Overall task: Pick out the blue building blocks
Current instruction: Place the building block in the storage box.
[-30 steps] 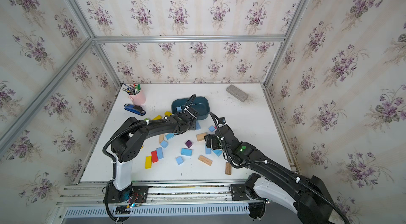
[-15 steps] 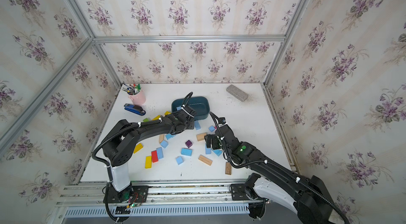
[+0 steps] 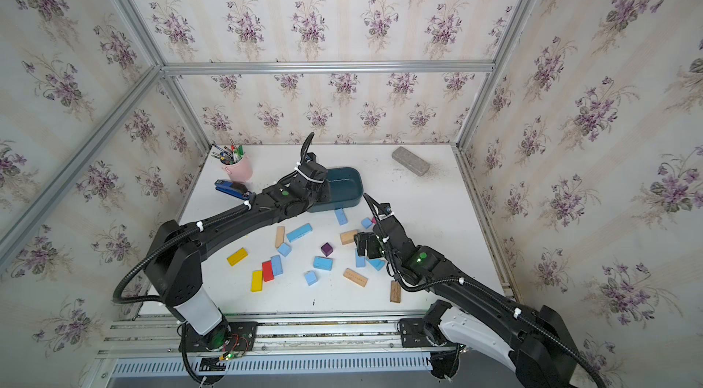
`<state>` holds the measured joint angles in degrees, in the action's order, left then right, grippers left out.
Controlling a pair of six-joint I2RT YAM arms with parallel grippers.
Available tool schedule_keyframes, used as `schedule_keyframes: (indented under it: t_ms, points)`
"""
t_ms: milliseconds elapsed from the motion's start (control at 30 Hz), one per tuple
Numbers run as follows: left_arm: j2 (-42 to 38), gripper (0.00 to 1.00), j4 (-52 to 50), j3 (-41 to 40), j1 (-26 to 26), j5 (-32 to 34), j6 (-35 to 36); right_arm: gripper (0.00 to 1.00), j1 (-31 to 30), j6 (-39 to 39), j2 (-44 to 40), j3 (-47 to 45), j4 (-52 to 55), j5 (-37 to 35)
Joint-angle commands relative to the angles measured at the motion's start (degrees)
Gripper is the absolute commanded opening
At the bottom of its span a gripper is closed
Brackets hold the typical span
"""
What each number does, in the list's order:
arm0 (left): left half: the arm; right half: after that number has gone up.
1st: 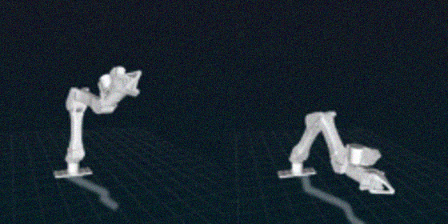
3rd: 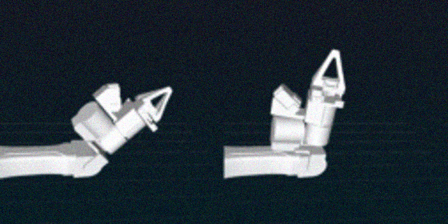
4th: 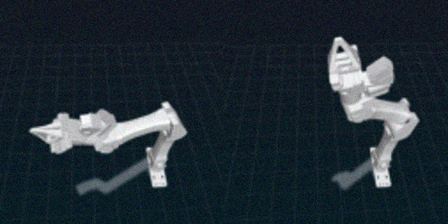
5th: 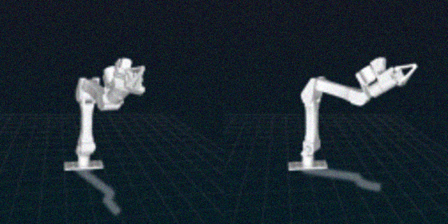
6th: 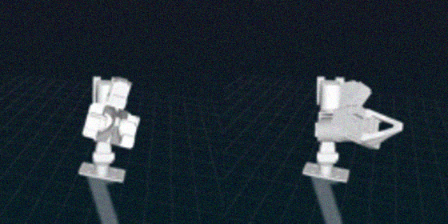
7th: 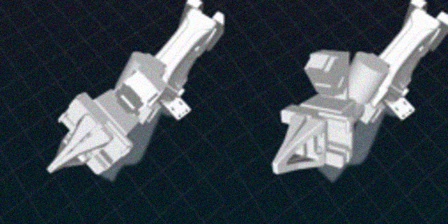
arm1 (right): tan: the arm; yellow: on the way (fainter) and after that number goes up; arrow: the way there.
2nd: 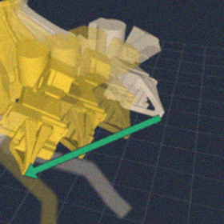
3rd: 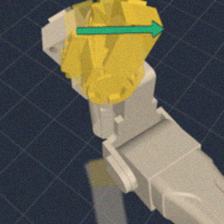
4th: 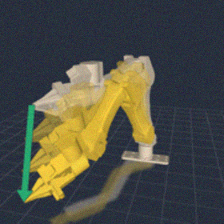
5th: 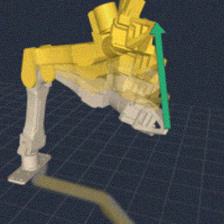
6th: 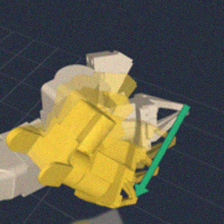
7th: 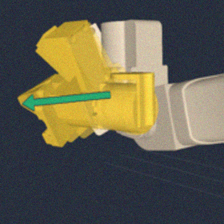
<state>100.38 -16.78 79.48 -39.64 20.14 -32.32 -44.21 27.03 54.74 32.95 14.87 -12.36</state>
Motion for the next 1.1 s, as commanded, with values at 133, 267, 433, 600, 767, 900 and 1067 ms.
schedule_keyframes:
  t_ms: [133,267,433,600,767,900,1067]
  points:
    - [11.4,0.08,-4.0,9.7,3.7,0.7,2.0,1.0,0.0,0.3,-1.6,0.2,1.6,-0.4]
    - [17.6,0.09,-5.1,14.4,5.4,0.4,1.6,0.99,0.0,0.5,-2.3,-0.2,2.2,-0.2]
    - [23.1,0.11,-6.0,19.0,6.4,0.9,1.3,0.99,0.0,0.9,-2.9,-0.7,2.5,-0.2]
    - [27.4,0.14,-7.2,23.1,7.2,1.5,1.0,1.0,0.0,1.1,-3.4,-1.1,2.7,-0.2]
    - [29.1,0.21,-8.2,24.7,7.4,1.5,0.9,1.0,0.0,0.8,-3.5,-1.3,3.0,-0.6]
    - [29.6,0.35,-8.3,24.6,7.6,1.0,0.9,1.0,0.0,0.8,-3.4,-1.5,2.9,-0.5]
    - [29.4,0.53,-8.3,24.7,7.7,0.3,1.8,1.0,0.0,1.0,-3.5,-1.5,3.1,-0.3]
